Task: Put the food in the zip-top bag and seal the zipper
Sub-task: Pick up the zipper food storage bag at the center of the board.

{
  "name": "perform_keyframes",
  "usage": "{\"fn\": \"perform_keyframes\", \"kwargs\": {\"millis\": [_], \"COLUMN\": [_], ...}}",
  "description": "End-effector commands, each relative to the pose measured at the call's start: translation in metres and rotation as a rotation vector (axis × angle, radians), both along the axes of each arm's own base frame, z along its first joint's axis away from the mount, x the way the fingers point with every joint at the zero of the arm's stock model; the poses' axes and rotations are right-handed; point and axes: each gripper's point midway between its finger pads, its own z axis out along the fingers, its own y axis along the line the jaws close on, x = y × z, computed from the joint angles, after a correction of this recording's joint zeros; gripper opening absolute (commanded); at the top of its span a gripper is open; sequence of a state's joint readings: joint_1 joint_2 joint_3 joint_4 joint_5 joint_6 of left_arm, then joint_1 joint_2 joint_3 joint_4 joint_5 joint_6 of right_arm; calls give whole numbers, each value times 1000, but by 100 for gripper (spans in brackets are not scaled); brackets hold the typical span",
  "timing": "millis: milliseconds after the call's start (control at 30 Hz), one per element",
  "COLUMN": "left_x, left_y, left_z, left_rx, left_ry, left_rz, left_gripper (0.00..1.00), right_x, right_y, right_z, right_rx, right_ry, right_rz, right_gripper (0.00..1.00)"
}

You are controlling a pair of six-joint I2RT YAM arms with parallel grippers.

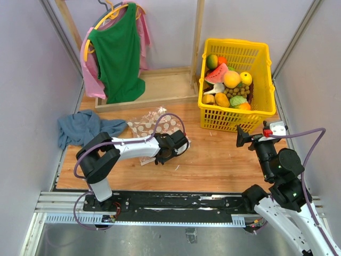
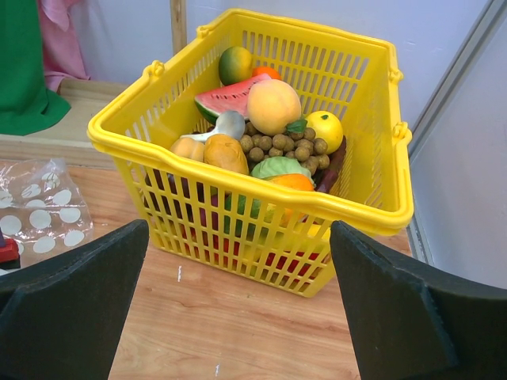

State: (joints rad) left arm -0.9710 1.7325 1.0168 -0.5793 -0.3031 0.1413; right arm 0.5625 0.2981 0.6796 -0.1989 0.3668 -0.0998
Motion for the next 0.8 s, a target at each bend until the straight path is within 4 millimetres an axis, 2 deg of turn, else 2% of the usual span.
{"fn": "perform_keyframes", "kwargs": {"millis": [0, 133, 200, 267, 367, 467, 600, 767], "left_x": [3, 17, 24, 26, 29, 37, 48, 55], "left_y": [-4, -1, 3, 8, 15, 17, 16, 17], "left_z": [-2, 12, 15, 15, 13, 20, 35, 39], "left_rx": [-21, -35, -22, 2, 38, 45, 25, 27], "left_ry": [1, -85, -123, -140, -167, -216, -291, -342], "left_rz": [21, 80, 110, 126, 153, 176, 205, 222], "left_gripper": [3, 0, 3, 11, 34, 50, 60, 65], "right_x": [-4, -4, -4, -3, -3, -3, -3, -3], "right_y": [4, 8, 9, 10, 10, 10, 11, 11], "right_z": [11, 11, 11, 10, 11, 10, 9, 10], "right_rx": [36, 36, 34, 32, 32, 31, 31, 29], "right_ry": [-31, -28, -26, -24, -24, -23, -21, -22], "right_rz": [28, 47, 53, 56, 56, 56, 61, 62], "right_gripper": [98, 98, 98, 98, 98, 98, 98, 98]}}
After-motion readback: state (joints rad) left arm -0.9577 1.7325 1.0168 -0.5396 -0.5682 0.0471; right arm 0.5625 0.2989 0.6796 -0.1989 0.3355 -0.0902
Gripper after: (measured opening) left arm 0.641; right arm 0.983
